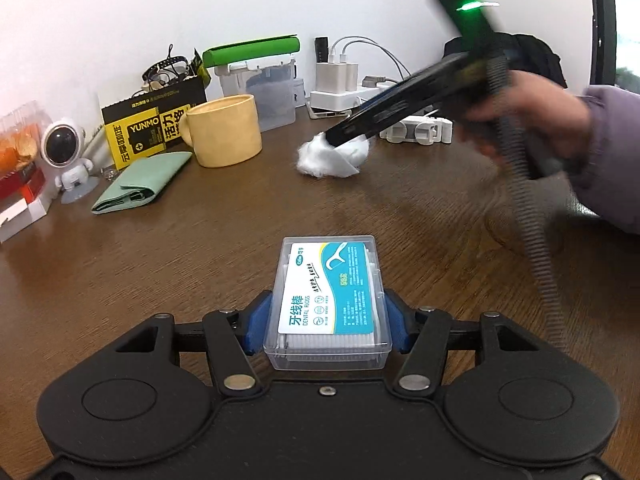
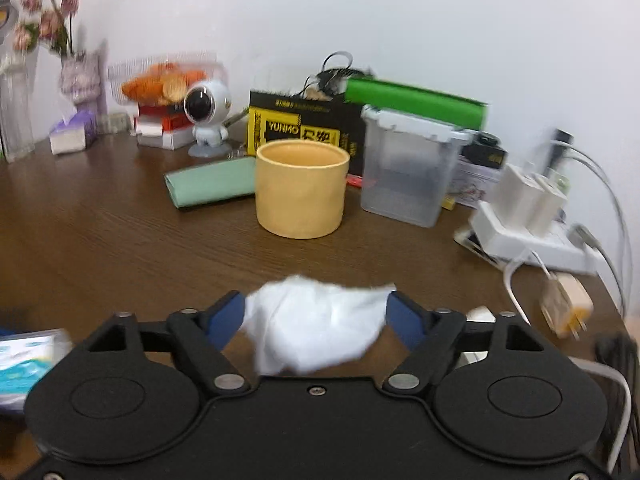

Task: Clean container
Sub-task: 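Grasp the white cotton wad with the right gripper while the left gripper holds the box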

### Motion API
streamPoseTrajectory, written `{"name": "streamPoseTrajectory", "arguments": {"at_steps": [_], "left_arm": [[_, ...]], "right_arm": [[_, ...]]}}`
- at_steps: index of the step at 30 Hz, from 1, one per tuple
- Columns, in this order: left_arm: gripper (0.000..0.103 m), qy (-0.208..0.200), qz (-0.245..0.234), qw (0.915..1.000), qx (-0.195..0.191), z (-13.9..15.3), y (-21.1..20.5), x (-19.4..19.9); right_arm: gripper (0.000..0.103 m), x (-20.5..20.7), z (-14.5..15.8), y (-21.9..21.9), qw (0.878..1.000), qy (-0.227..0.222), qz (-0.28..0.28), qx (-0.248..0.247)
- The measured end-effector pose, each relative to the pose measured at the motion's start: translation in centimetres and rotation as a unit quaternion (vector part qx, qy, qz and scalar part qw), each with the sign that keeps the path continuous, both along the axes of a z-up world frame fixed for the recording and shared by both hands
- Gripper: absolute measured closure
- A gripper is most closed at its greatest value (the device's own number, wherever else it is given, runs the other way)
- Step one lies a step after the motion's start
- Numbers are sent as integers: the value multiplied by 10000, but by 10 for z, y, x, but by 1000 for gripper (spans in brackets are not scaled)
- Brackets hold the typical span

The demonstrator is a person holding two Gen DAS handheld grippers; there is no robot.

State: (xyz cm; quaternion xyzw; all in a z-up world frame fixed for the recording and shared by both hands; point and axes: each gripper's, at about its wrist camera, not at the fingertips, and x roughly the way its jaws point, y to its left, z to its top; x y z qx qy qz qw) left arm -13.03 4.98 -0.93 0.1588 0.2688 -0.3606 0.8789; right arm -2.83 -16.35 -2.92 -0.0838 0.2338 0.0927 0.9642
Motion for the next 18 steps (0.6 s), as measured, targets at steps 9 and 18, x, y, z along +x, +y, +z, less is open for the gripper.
{"name": "streamPoseTrajectory", "arguments": {"at_steps": [9,18], "left_arm": [[46,182,-42,9998,-77,2,4,13],[46,229,-57,9997,-93,4,2,16]], "right_arm": [[68,29,-17,-8,9937,706,393,773],[82,-69,23,45,9552,332,2732,1087]]}}
